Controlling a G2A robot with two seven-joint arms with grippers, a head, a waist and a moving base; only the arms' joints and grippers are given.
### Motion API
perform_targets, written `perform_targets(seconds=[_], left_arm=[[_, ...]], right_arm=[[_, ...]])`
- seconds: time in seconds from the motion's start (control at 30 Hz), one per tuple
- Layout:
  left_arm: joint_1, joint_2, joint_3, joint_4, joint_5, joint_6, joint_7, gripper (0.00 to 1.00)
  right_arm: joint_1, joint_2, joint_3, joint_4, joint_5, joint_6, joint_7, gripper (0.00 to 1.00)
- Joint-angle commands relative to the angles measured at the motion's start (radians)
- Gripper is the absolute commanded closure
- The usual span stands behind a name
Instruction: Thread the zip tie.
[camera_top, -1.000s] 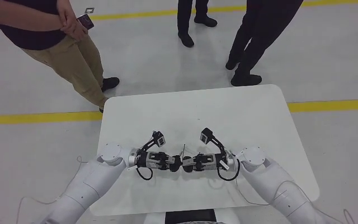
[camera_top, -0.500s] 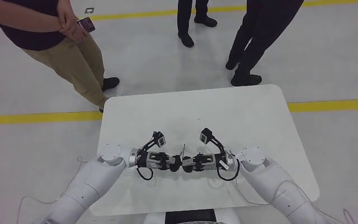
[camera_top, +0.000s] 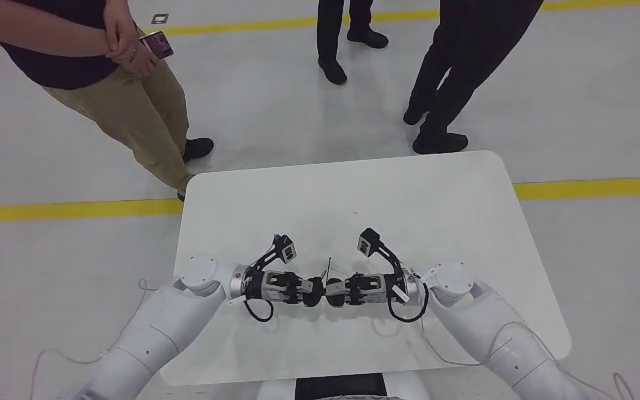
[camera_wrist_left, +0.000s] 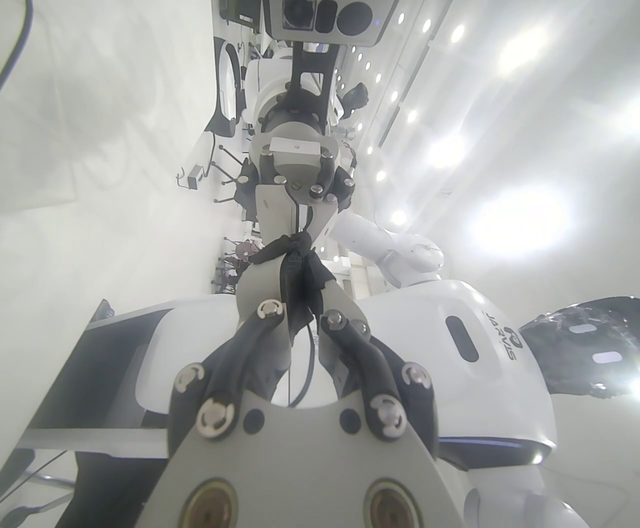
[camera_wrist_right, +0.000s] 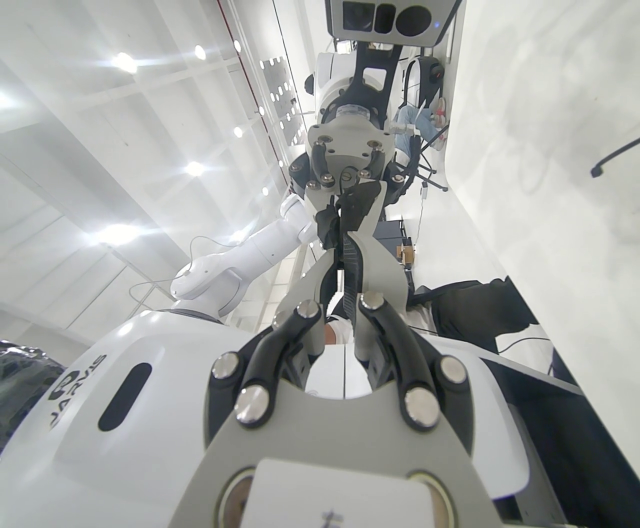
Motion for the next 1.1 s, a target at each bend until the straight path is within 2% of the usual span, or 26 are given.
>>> perform_targets(seconds=[0.0,0.3,0.4,0.53,0.9,0.93,1.0,1.07], left_arm=[[0.001,0.000,-0.002,-0.001,-0.001,-0.001,-0.001,1.00],[0.008,0.006,-0.023,-0.002,-0.012,-0.020,-0.002,1.00],[0.019,0.012,-0.051,0.003,-0.039,-0.042,0.001,1.00],[0.042,0.031,-0.116,0.009,-0.075,-0.075,-0.032,1.00],[0.042,0.031,-0.116,0.009,-0.075,-0.075,-0.032,1.00],[0.039,0.030,-0.123,0.008,-0.073,-0.081,-0.003,1.00],[0.034,0.030,-0.160,-0.019,0.007,-0.081,0.082,1.00],[0.052,0.027,-0.213,-0.068,0.000,-0.081,0.088,1.00]], right_arm=[[0.000,0.000,0.001,0.000,0.002,-0.002,-0.001,0.00],[-0.010,0.005,0.020,-0.005,0.005,-0.021,-0.011,0.00],[-0.020,0.009,0.037,-0.003,0.010,-0.039,-0.019,0.00],[-0.042,0.013,0.059,-0.005,0.017,-0.085,-0.038,0.00],[-0.042,0.013,0.059,-0.005,0.017,-0.085,-0.038,0.00],[-0.042,0.013,0.059,-0.005,0.017,-0.085,-0.038,0.00],[-0.042,0.013,0.059,-0.005,0.017,-0.085,-0.038,0.00],[-0.042,0.013,0.059,-0.005,0.017,-0.085,-0.038,0.00]])
